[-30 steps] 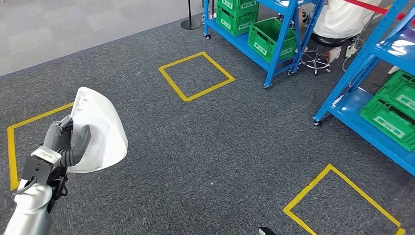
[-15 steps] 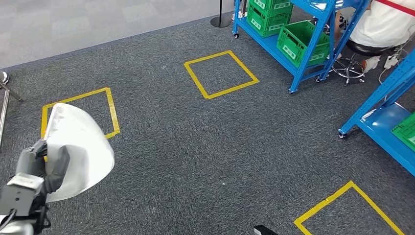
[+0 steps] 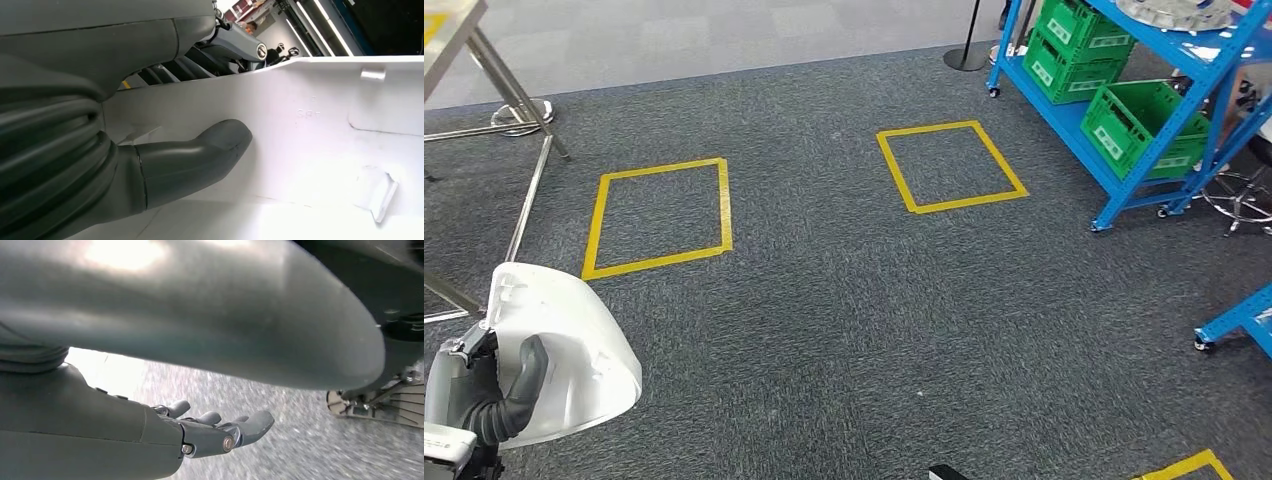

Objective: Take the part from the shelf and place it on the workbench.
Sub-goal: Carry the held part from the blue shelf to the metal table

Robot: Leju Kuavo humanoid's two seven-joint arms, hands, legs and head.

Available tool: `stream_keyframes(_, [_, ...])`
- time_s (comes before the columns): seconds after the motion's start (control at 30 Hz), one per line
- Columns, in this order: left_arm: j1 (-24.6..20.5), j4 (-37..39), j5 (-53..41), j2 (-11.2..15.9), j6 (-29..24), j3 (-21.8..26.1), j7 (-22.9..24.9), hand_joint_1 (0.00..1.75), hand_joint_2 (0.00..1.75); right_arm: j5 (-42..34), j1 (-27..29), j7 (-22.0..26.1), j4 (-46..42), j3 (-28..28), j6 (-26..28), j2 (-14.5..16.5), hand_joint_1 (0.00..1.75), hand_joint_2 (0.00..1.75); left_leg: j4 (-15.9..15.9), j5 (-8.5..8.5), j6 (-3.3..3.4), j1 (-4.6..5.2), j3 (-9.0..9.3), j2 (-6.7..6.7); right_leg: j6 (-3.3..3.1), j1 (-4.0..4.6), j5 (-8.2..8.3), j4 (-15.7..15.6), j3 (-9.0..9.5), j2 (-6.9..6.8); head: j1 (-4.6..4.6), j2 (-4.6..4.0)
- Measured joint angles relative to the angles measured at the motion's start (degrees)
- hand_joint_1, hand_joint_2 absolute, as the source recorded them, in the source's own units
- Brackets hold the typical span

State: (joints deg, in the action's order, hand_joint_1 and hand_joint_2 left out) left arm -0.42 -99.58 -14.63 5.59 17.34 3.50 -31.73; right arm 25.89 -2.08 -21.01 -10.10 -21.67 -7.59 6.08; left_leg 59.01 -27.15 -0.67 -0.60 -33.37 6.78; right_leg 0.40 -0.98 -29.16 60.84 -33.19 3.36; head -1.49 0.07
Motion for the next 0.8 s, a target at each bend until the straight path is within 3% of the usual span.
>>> stream_keyframes(0.03, [0.04,0.23,0.15,0.41,0.04,0.09,-0.46,1.75,1.75,0.23,-0.06,0.17,0.00,0.05,0.20,0.18,0.00,0.00,-0.07,0.09,-0.42,0.00,-0.14,0.55,-0.26,0.10,0.09,-0.94,0.38,0.43,-0.02,0.00])
stream_keyframes(0.1, [-0.24,1.39,1.07,2.10,0.03,0.22,-1.63,1.75,1.75,0.52,-0.27,0.43,0.00,0.25,0.58,0.58,0.00,0.00,-0.47,0.45,-1.34,-0.10,-0.50,1.53,-1.12,0.26,0.43,-1.16,0.35,-0.80,-0.04,0.00])
stream_keyframes(0.13, [-0.69,2.31,1.82,3.14,0.01,0.24,-2.15,1.75,1.75,0.60,-0.43,0.39,0.00,0.33,0.66,0.73,0.00,0.00,-0.34,0.37,-1.67,-0.11,-0.76,0.95,-1.62,0.27,0.65,-1.39,0.34,-1.41,0.00,0.00])
stream_keyframes(0.17, [-1.52,3.50,2.67,4.24,-0.01,0.23,-2.52,1.75,1.75,0.59,-0.60,0.34,0.00,0.38,0.68,0.84,0.00,0.00,0.59,-0.32,-1.94,-0.06,-1.34,-0.44,-2.07,0.22,0.88,-1.64,0.32,-2.11,0.14,0.00])
stream_keyframes(0.23, [-4.10,6.36,4.15,5.81,-0.21,-0.02,-2.76,1.75,1.75,0.34,-0.78,0.28,0.00,0.40,0.60,0.90,0.00,0.00,6.02,-3.71,-2.29,0.08,-3.86,-4.39,-2.62,0.32,1.11,-1.90,0.18,-3.69,0.49,0.00])
stream_keyframes(0.3, [-6.39,9.32,5.20,6.86,-0.62,-0.63,-2.77,1.75,1.75,-0.23,-0.79,0.27,0.00,0.39,0.49,0.86,0.00,0.00,13.31,-7.21,-2.58,0.02,-7.02,-6.17,-2.83,0.54,1.11,-1.87,-0.02,-5.45,0.64,0.00])
stream_keyframes(0.33, [-6.96,10.54,5.60,7.36,-0.84,-0.95,-2.82,1.75,1.75,-0.53,-0.80,0.27,0.00,0.38,0.45,0.83,0.00,0.00,15.17,-7.66,-2.64,-0.01,-7.61,-6.42,-2.89,0.61,1.10,-1.84,-0.07,-6.26,0.64,0.00])
stream_keyframes(0.37, [-7.24,11.47,5.95,7.81,-1.01,-1.22,-2.92,1.75,1.75,-0.77,-0.81,0.27,0.00,0.37,0.44,0.81,0.00,0.00,14.71,-6.95,-2.64,-0.02,-7.06,-6.58,-2.90,0.63,1.09,-1.80,-0.09,-6.96,0.64,0.00])
stream_keyframes(0.4, [-7.47,12.25,6.29,8.26,-1.13,-1.45,-3.11,1.75,1.75,-0.98,-0.83,0.27,0.00,0.35,0.43,0.80,0.00,0.00,12.02,-5.36,-2.58,0.00,-5.38,-7.00,-2.86,0.64,1.05,-1.73,-0.07,-7.62,0.65,0.00])
stream_keyframes(0.47, [-8.14,13.56,6.97,9.09,-1.22,-1.97,-3.61,1.75,1.75,-1.28,-0.84,0.27,0.00,0.32,0.45,0.81,0.00,0.00,4.06,-2.07,-2.06,0.22,-0.86,-9.71,-2.59,0.88,0.81,-1.50,0.08,-8.87,0.68,0.00])
stream_keyframes(0.53, [-9.21,14.93,7.52,9.71,-1.23,-2.81,-4.02,1.75,1.75,-1.66,-0.83,0.27,0.00,0.22,0.50,0.81,0.00,0.00,-0.14,-0.82,-1.15,0.53,1.23,-11.50,-2.07,1.20,0.64,-1.35,0.21,-10.05,0.62,0.00])
stream_keyframes(0.6, [-10.48,16.62,7.88,10.11,-1.29,-3.90,-4.33,1.75,1.75,-2.17,-0.87,0.18,0.00,-0.11,0.54,0.81,0.00,0.00,-0.35,-0.61,-0.37,0.60,0.92,-10.26,-1.51,1.26,0.60,-1.40,0.37,-11.31,0.54,0.00])
stream_keyframes(0.63, [-11.11,17.51,8.03,10.26,-1.39,-4.48,-4.56,1.75,1.75,-2.40,-0.91,0.12,0.00,-0.36,0.58,0.81,0.00,0.00,-0.49,-0.40,-0.04,0.48,0.84,-9.52,-1.13,1.12,0.35,-1.17,0.42,-10.80,0.52,0.00])
stream_keyframes(0.7, [-12.64,19.28,8.28,10.40,-1.67,-5.71,-4.91,1.75,1.75,-2.80,-0.85,0.15,0.00,-0.85,0.67,0.80,0.00,0.00,-0.78,0.05,0.64,0.13,0.76,-8.04,-0.32,0.80,-1.54,1.62,-0.63,-7.49,0.40,0.00])
stream_keyframes(0.73, [-13.43,20.14,8.36,10.35,-1.83,-6.40,-5.06,1.75,1.75,-2.93,-0.75,0.21,0.00,-1.02,0.72,0.80,0.00,0.00,-0.82,0.21,0.87,0.01,0.65,-7.33,0.00,0.60,-3.19,4.70,-2.05,-5.35,0.31,0.00])
stream_keyframes(0.8, [-14.75,21.79,8.42,10.08,-2.09,-7.91,-5.20,1.75,1.75,-3.14,-0.44,0.27,0.00,-1.32,0.81,0.79,0.00,0.00,-0.76,0.37,1.11,-0.03,0.37,-5.75,0.32,0.52,-6.24,12.04,-5.79,-3.74,0.18,0.00])
